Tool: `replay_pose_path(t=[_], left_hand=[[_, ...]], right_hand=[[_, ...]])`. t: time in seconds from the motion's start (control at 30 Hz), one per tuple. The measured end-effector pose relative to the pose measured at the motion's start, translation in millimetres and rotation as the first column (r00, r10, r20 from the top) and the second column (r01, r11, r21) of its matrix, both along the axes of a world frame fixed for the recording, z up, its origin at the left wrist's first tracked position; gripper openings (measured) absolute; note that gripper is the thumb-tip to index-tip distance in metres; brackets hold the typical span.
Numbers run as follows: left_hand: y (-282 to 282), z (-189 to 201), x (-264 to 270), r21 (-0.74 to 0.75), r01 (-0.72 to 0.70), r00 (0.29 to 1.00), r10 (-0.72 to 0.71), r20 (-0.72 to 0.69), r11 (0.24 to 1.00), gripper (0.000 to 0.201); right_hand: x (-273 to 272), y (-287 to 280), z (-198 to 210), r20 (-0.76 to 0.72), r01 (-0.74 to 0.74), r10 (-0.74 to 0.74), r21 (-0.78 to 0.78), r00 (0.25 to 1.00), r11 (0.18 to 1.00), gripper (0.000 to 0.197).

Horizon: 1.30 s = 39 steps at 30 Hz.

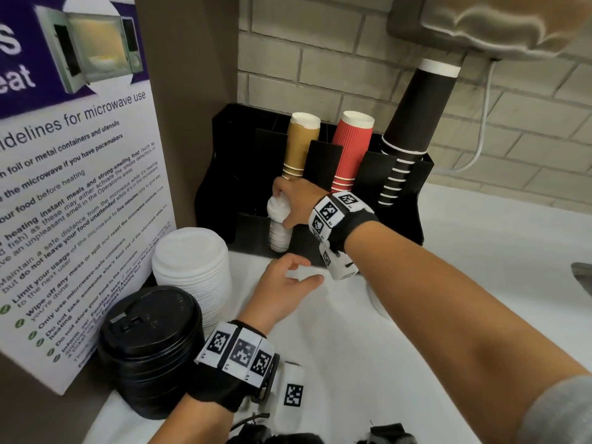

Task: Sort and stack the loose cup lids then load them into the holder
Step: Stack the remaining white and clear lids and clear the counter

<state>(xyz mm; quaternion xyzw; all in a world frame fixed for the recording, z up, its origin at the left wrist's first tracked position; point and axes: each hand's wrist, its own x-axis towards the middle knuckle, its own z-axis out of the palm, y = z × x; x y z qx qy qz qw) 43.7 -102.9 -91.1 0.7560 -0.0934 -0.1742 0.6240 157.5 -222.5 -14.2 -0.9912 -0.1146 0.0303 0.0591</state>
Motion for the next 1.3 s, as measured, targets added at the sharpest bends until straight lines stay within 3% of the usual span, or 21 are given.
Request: replay_pose_path(t=[0.2,0.47,0.53,0.63,0.73,0.83,0.97,1.1,1.3], left_hand=[[-0.8,0.7,-0.3,-0.021,-0.004,1.0,0.004,-0.003,1.0,0.031],[-1.8,-0.7,1.2,-0.018,-0.006,1.0,0.006,0.003,1.0,0.025],[-1.3,-0.1,1.2,-0.013,-0.001,1.0,0.001,0.012,1.0,0.024],[0.1,0.6,0.8,-0.013,0.006,1.0,-0.005,0.03,1.0,0.023],[-0.3,2.4,-0.2,-0.007,0.006,0.999,-0.006,0.045,1.0,0.021],[-1.2,4.0,-0.9,0.009,0.006,0.998,-0.006,0.067,1.0,0.024],[-0.1,4.7,-2.8,0.001,0.003,0.997,-0.003,0.079,1.0,0.023],[-1.0,3.2,-5.2,0.001,0.011,0.996,-0.011,0.086,1.0,0.023],[-2.5,3.8,-3.5,0.001,0.036,0.995,-0.036,0.091,0.999,0.022]], right_hand=[[6.1,3.0,-12.0,-0.108,-0.001,-0.011,-0.109,0.994,0.994,0.071],[0.3,7.6,-21.2,-0.005,0.03,-0.032,-0.246,0.999,0.969,0.067],[-4.2,6.8,-16.9,-0.016,0.021,-0.024,-0.18,1.0,0.983,0.068],[-19.5,-4.4,5.7,0.04,0.07,-0.076,0.126,0.996,0.99,0.062],[-47.5,-36.6,33.6,0.157,0.147,-0.225,0.397,0.962,0.906,0.046],[-93.4,-81.6,43.9,0.157,0.271,-0.419,0.556,0.894,0.786,0.029],[-154.2,-123.8,18.3,0.037,0.51,-0.631,0.553,0.775,0.659,0.029],[-184.9,-131.1,-13.0,-0.117,0.653,-0.705,0.508,0.699,0.563,0.049],[-185.7,-125.2,-35.1,-0.175,0.696,-0.711,0.457,0.681,0.554,0.059]])
